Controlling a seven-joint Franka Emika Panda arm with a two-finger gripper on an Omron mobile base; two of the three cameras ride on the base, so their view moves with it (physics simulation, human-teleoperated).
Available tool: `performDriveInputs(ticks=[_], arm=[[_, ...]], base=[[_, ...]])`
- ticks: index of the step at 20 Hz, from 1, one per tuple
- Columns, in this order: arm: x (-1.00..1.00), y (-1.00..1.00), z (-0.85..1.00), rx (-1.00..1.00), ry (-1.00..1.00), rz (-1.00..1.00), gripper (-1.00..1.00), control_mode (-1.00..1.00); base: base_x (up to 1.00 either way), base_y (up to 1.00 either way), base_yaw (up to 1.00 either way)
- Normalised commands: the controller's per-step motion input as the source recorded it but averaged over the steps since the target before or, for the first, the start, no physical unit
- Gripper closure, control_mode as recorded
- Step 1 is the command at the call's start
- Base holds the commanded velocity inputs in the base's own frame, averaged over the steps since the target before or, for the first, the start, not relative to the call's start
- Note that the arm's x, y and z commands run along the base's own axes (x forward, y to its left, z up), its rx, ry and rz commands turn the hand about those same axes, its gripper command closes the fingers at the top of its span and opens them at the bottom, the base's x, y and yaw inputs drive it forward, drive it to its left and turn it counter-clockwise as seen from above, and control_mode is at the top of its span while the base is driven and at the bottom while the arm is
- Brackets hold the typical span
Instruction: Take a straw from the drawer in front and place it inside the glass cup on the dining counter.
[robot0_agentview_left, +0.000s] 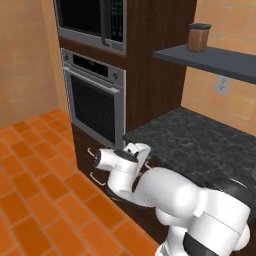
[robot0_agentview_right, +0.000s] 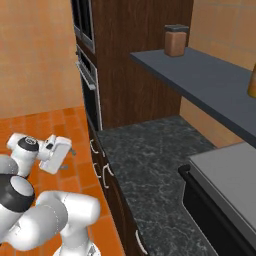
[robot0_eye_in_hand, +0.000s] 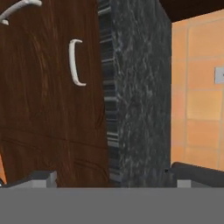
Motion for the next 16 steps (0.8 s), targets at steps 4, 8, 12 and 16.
performDriveInputs(ticks=[4,8,12,16], arm=[[0.28,-0.31,-0.61,-0.23,-0.06,-0.05,-1.0,-1.0],[0.31,-0.3,-0.55,-0.19,-0.08,-0.02,-1.0,-1.0],[0.49,-0.19,-0.52,-0.14,-0.05,-0.05,-1.0,-1.0],[0.55,-0.19,-0.44,-0.07,-0.03,-0.05,-1.0,-1.0]], base=[[0.0,0.0,0.0],[0.0,0.0,0.0],[0.0,0.0,0.0],[0.0,0.0,0.0]])
